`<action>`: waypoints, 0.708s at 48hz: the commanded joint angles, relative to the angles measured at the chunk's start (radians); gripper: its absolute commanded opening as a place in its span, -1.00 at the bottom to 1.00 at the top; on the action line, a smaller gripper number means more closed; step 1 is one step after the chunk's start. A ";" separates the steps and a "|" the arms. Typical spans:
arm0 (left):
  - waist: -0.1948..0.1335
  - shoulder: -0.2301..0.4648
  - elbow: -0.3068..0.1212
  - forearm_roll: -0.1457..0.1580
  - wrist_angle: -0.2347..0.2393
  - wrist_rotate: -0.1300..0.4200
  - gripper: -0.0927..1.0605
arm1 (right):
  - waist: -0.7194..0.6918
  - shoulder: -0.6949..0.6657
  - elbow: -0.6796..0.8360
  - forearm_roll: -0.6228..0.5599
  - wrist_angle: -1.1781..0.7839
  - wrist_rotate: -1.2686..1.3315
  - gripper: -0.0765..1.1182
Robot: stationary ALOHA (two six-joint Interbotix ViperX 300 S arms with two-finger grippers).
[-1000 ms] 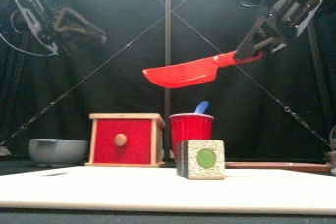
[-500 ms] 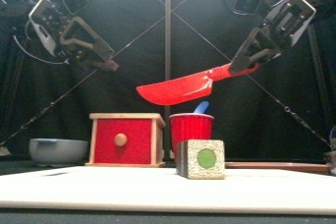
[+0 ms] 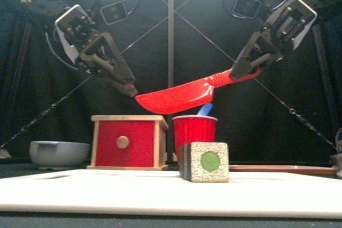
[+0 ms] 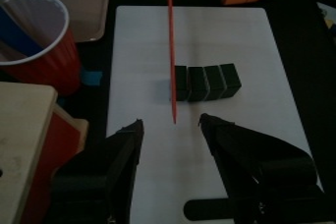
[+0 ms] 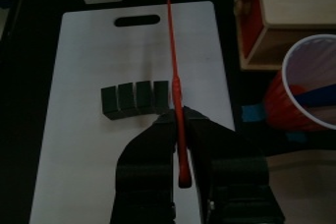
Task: Place sushi on board then cut the sushi with the knife then place the pieces on the plate
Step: Grasp knife edge with left hand
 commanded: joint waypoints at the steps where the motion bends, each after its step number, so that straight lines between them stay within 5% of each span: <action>1: -0.008 0.031 -0.049 0.002 0.003 0.002 0.63 | 0.005 0.000 -0.026 0.006 -0.011 -0.002 -0.14; 19: -0.014 0.133 -0.117 -0.002 0.020 0.002 0.63 | 0.014 0.046 -0.048 0.005 -0.020 -0.002 -0.14; 34: -0.008 0.173 -0.127 0.002 0.020 0.002 0.59 | 0.025 0.063 -0.057 0.005 -0.020 -0.002 -0.14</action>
